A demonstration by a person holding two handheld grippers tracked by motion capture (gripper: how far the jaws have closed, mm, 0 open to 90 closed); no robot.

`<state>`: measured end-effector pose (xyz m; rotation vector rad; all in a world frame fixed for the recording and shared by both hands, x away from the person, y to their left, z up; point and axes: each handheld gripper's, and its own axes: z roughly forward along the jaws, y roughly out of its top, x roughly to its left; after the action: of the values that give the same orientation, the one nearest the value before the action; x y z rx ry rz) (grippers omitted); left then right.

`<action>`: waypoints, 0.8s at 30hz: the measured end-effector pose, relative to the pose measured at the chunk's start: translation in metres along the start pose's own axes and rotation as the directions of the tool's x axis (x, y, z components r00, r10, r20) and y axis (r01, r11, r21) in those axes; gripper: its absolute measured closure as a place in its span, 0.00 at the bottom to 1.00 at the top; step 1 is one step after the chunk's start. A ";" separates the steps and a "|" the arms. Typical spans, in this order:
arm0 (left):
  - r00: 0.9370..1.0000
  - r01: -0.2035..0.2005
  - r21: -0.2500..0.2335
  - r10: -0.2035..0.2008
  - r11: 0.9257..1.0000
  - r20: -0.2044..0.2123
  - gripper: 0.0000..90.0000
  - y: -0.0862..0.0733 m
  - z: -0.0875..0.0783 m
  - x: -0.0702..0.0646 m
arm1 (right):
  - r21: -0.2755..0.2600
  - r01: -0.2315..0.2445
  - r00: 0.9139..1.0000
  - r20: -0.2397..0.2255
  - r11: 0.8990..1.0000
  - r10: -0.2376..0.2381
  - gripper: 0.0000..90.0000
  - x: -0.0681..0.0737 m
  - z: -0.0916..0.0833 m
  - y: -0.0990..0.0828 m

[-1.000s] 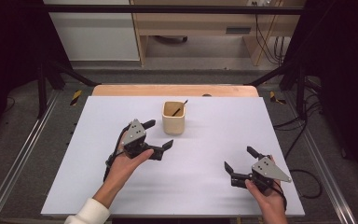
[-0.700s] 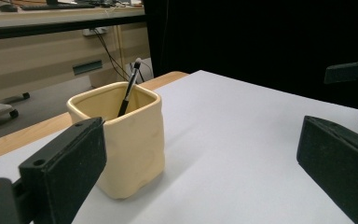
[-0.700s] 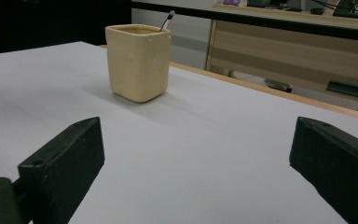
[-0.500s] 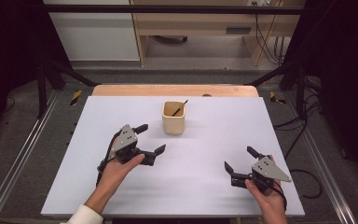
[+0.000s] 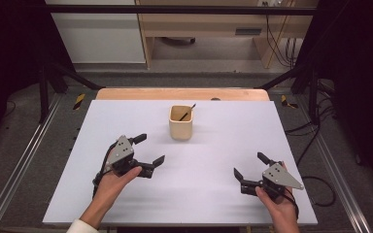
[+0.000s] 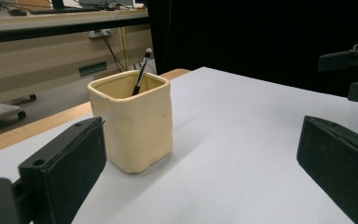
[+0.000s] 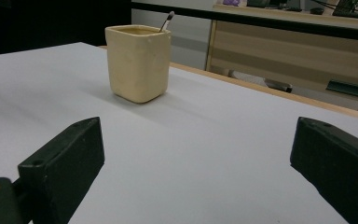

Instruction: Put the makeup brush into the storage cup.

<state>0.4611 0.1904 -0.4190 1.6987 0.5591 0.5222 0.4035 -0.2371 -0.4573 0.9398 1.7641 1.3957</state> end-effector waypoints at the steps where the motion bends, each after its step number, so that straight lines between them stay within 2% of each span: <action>1: 1.000 0.002 -0.001 -0.002 1.000 -0.002 0.01 -0.001 -0.002 0.000 | 0.000 0.000 1.000 0.000 1.000 0.000 0.04 0.000 0.000 0.000; 24: 0.999 0.015 -0.035 -0.016 0.999 -0.036 0.01 -0.012 -0.036 0.008 | 0.005 0.000 1.000 -0.003 1.000 0.000 0.04 0.001 0.000 0.000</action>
<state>0.4440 0.2253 -0.4242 1.6537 0.5861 0.5498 0.4035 -0.2363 -0.4577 0.9410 1.7704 1.3938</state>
